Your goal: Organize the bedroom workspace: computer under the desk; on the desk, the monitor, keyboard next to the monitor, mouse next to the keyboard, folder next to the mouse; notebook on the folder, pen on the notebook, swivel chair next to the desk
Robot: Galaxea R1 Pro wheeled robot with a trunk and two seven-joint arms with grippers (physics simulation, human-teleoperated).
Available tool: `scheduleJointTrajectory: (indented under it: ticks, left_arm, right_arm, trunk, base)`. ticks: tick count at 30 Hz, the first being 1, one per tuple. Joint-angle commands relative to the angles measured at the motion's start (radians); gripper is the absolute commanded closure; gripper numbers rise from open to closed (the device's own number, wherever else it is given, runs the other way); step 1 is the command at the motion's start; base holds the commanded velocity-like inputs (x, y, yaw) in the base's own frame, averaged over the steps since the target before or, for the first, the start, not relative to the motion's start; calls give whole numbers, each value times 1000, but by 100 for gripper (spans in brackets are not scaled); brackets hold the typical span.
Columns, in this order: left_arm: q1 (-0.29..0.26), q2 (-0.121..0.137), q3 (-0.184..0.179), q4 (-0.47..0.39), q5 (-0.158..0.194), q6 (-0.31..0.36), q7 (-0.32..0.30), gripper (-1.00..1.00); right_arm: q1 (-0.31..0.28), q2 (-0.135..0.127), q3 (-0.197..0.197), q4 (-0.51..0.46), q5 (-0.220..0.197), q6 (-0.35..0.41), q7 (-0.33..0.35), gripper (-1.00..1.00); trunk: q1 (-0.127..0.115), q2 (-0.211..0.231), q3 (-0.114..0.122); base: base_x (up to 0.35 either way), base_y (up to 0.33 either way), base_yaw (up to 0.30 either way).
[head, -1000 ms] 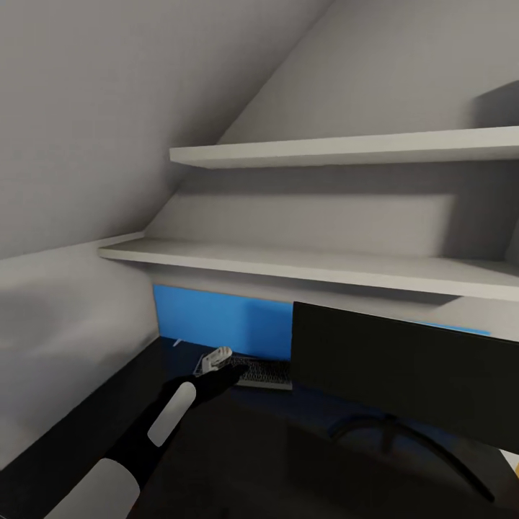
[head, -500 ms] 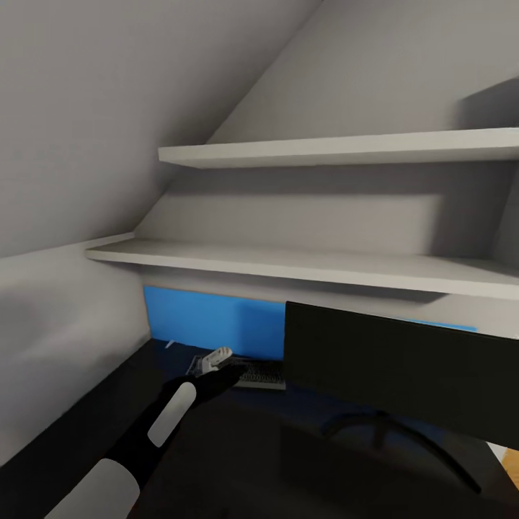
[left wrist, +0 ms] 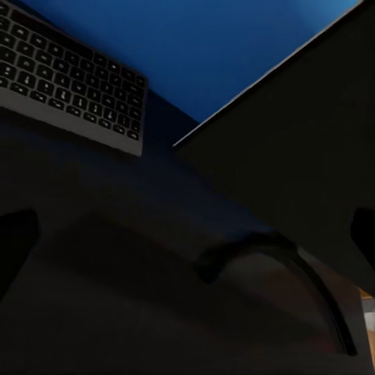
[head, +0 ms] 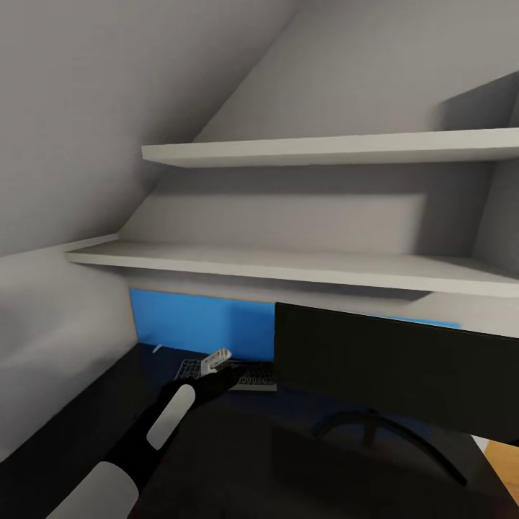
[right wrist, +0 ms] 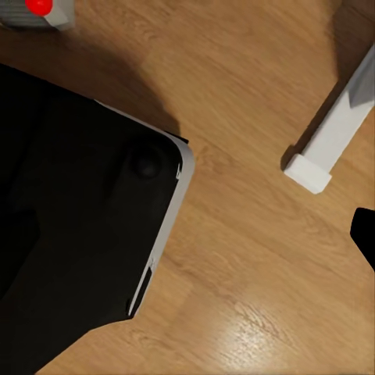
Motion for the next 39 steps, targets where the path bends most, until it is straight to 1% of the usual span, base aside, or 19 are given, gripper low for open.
scheduleJointTrajectory:
  ticks: [1, 6, 9, 10, 12, 13, 14, 15, 16, 17, 18, 20, 21, 22, 23, 24, 25, 30, 39]
  left_arm:
    - [0, 0, -1, -1, 10, 2, 9, -100]
    - [-1, 5, 4, 0, 9, 5, 15, -100]
    - [-7, 8, 22, 8, 5, 6, 18, -100]
    - [-42, 12, 58, 55, 0, 6, 23, -100]
    - [-84, 14, 74, 111, -1, 6, 27, -100]
    - [-141, 15, 84, 201, -2, 5, 31, -100]
    - [-220, 16, 88, 323, -3, 4, 32, -100]
    - [-261, 16, 89, 384, -3, 4, 33, -100]
    - [-337, 16, 90, 492, -4, 2, 34, -100]
    - [-370, 16, 89, 538, -4, 0, 34, -100]
    - [-425, 16, 88, 604, -6, -6, 35, -100]
    - [-462, 15, 88, 647, -19, -10, 35, -100]
    - [-486, 13, 88, 674, -45, -12, 35, -100]
    - [-495, 12, 89, 684, -59, -13, 35, -100]
    - [-507, 10, 90, 698, -85, -15, 35, -100]
    - [-522, 13, 93, 717, -115, -13, 35, -100]
    - [-525, 14, 94, 721, -121, -13, 33, -100]
    - [-526, 9, 96, 723, -128, -14, 19, -100]
    - [-518, 16, 98, 722, -128, -20, 13, -100]
  right_arm:
    - [0, -1, 5, -1, -10, -2, 2, -100]
    - [0, 0, 5, -1, -10, -1, 1, -100]
    - [0, 0, 5, -1, -10, 0, 1, -100]
    - [0, 0, 5, -1, -11, 1, -1, -100]
    - [0, 0, 5, -1, -12, 1, -2, -100]
    - [0, 0, 5, -1, -14, 1, -3, -100]
    - [0, 0, 5, -1, -14, 1, -4, -100]
    - [0, 0, 5, -1, -15, 1, -4, -100]
    - [0, 1, 4, -1, -15, 2, -4, -100]
    - [0, 1, 4, -1, -15, 2, -4, -100]
    - [0, 0, 4, -1, -15, 1, -4, -100]
    - [0, 0, 5, -1, -15, 1, -3, -100]
    - [0, 0, 5, -1, -15, 1, -2, -100]
    - [0, 0, 5, -1, -15, 1, -1, -100]
    - [0, 0, 5, -1, -16, 1, 0, -100]
    - [0, 0, 5, -1, -14, -1, 2, -100]
    - [0, 0, 5, -1, -13, -1, 2, -100]
    - [0, 0, 5, -1, -14, -2, 3, -100]
    - [0, 0, 5, -1, -13, 0, 3, -100]
  trunk:
    - [0, -1, 0]
    - [0, -1, 0]
    - [0, -1, 0]
    - [0, -1, 0]
    - [0, -1, 0]
    - [0, -1, 0]
    - [0, -1, 0]
    - [0, -1, 0]
    - [0, -1, 0]
    - [0, -1, 0]
    - [0, -1, -1]
    - [0, -1, -2]
    - [0, -1, -3]
    - [0, -1, -4]
    - [0, -1, -6]
    - [0, -1, -7]
    - [0, -1, -9]
    - [0, -1, -17]
    - [0, -1, -31]
  base:
    - [6, 0, -1]
    - [2, 0, 0]
    - [0, 0, 0]
    - [0, 0, 0]
    - [0, 0, 0]
    - [0, 0, 0]
    - [0, 0, 0]
    - [0, 0, 0]
    - [0, 0, 0]
    - [0, 0, 0]
    - [0, 0, 0]
    - [0, 0, 0]
    - [0, 0, 0]
    - [0, 0, 0]
    - [0, 0, 0]
    - [0, 0, 0]
    - [0, 0, 0]
    - [0, 0, 0]
    - [0, 0, 0]
